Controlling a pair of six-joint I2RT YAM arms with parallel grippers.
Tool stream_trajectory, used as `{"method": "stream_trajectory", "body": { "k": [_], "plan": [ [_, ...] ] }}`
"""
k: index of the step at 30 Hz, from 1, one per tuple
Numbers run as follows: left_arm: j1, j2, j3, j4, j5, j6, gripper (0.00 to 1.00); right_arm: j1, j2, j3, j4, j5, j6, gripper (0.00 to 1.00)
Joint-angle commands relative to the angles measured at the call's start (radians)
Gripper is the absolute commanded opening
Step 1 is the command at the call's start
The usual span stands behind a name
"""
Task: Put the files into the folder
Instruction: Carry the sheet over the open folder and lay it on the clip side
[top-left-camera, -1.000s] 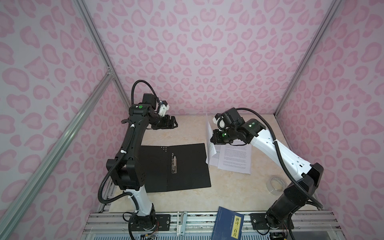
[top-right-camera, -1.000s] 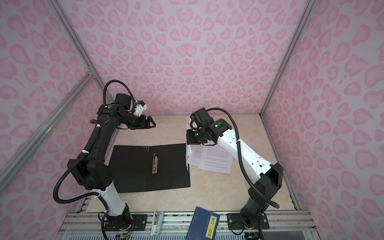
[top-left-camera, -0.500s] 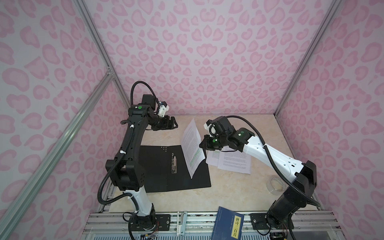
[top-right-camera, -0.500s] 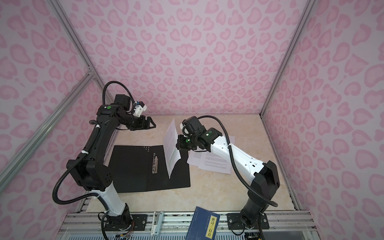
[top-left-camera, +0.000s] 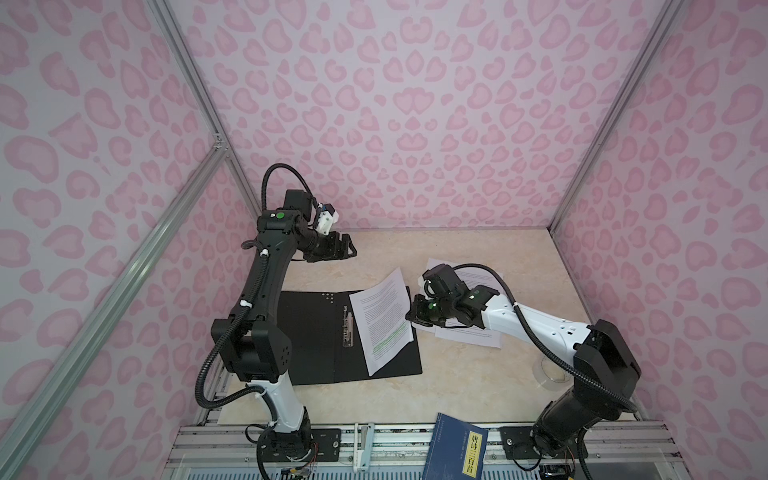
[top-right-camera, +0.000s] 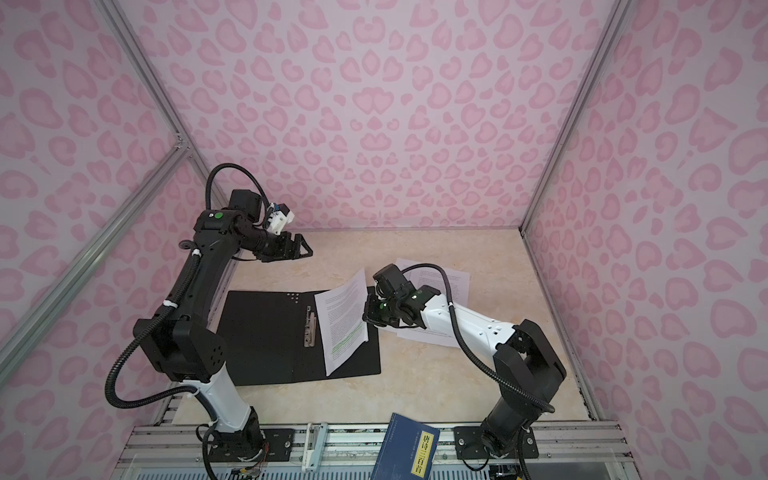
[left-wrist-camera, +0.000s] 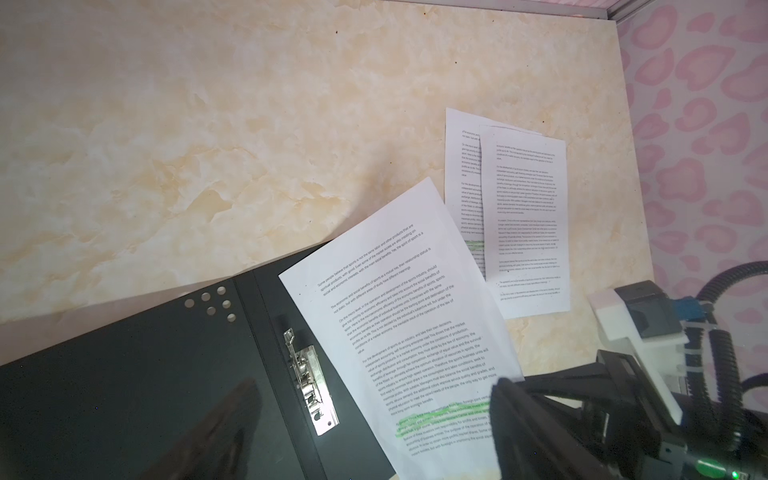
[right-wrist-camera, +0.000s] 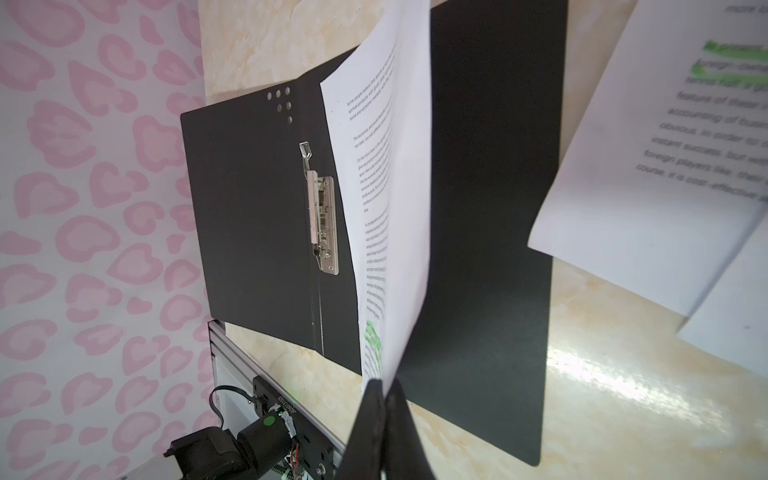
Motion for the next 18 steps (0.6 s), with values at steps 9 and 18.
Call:
{"method": "stream_trajectory", "body": {
  "k": [9, 18],
  "plan": [
    [0.002, 0.002, -0.007, 0.002, 0.032, -0.006, 0.89, 0.008, -0.013, -0.121, 0.117, 0.036, 0.117, 0.09],
    [0.002, 0.007, -0.007, 0.002, 0.048, -0.008, 0.89, 0.013, 0.013, -0.192, 0.244, -0.010, 0.202, 0.08]
  ]
}}
